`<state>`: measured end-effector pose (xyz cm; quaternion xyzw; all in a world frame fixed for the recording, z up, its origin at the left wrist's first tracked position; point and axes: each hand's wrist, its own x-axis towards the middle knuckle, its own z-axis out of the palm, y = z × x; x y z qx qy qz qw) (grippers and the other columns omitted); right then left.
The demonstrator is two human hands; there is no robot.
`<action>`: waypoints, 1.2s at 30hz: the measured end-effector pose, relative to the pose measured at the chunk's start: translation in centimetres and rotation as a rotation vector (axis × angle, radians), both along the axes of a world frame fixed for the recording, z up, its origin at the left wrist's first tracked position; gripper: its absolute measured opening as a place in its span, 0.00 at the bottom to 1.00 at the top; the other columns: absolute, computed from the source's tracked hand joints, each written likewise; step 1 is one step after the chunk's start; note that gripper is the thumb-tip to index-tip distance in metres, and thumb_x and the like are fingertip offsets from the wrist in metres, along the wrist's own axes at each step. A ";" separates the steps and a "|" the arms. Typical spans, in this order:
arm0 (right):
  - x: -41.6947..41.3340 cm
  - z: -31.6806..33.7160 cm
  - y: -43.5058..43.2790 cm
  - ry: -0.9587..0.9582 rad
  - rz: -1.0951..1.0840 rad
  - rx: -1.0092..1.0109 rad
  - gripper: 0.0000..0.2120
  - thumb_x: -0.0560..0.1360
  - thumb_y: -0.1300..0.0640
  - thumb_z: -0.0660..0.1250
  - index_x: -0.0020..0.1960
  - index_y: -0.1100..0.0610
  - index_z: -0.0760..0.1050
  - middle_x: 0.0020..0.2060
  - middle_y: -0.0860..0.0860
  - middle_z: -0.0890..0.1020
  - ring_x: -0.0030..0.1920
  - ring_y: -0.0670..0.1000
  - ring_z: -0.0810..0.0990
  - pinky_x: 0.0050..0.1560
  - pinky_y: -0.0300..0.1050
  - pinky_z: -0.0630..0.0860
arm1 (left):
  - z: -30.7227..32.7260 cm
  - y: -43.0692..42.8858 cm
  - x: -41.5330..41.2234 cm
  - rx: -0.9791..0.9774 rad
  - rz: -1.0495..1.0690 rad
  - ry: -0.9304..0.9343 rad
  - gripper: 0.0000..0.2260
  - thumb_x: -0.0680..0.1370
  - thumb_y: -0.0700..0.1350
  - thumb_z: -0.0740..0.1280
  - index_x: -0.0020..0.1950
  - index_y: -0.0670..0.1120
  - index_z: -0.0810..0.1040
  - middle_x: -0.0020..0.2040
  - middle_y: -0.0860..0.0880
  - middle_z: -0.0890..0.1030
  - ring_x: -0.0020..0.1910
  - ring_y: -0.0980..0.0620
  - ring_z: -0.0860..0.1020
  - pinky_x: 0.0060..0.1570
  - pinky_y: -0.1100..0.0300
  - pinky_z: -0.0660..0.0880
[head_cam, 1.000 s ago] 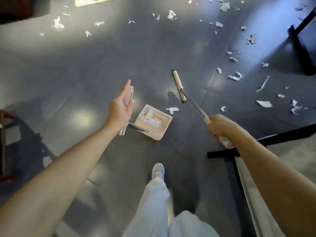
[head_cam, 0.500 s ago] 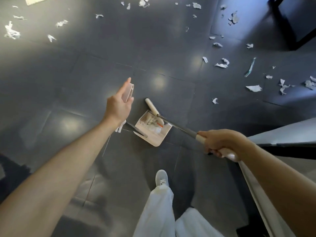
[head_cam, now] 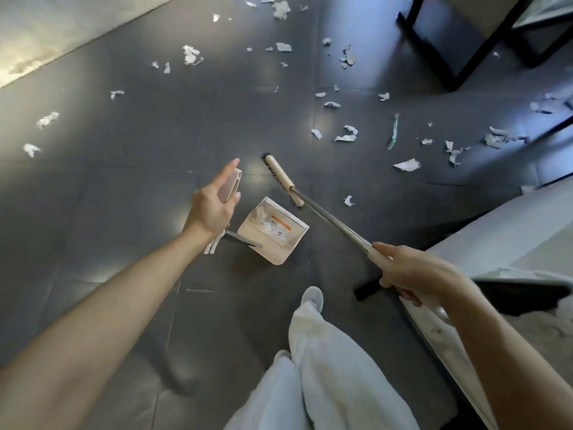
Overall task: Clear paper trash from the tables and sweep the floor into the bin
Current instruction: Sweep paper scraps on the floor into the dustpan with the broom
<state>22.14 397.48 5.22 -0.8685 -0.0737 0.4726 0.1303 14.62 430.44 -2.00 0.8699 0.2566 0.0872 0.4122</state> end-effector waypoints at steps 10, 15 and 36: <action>6.3 -2.6 -2.3 -0.039 -0.381 -0.081 0.08 0.75 0.62 0.54 0.51 0.51 0.64 0.43 0.55 0.77 0.34 0.51 0.75 0.20 0.36 0.68 | -0.5 -3.4 14.2 0.072 -0.364 0.017 0.30 0.78 0.38 0.65 0.76 0.56 0.60 0.65 0.55 0.75 0.63 0.47 0.76 0.62 0.69 0.65; 7.4 -5.6 -2.1 0.123 -0.655 -0.084 0.11 0.77 0.63 0.53 0.58 0.57 0.67 0.44 0.57 0.76 0.36 0.53 0.74 0.31 0.40 0.71 | -0.9 -4.7 19.5 0.090 -0.484 0.014 0.29 0.78 0.37 0.63 0.77 0.54 0.59 0.67 0.51 0.75 0.62 0.44 0.77 0.62 0.58 0.70; 12.8 -0.1 0.7 0.252 -0.631 -0.071 0.30 0.75 0.63 0.63 0.73 0.43 0.63 0.28 0.53 0.73 0.24 0.49 0.70 0.23 0.37 0.69 | -0.9 -3.4 33.2 -0.027 -0.630 0.069 0.29 0.78 0.42 0.65 0.74 0.64 0.61 0.63 0.52 0.79 0.59 0.46 0.77 0.54 0.69 0.66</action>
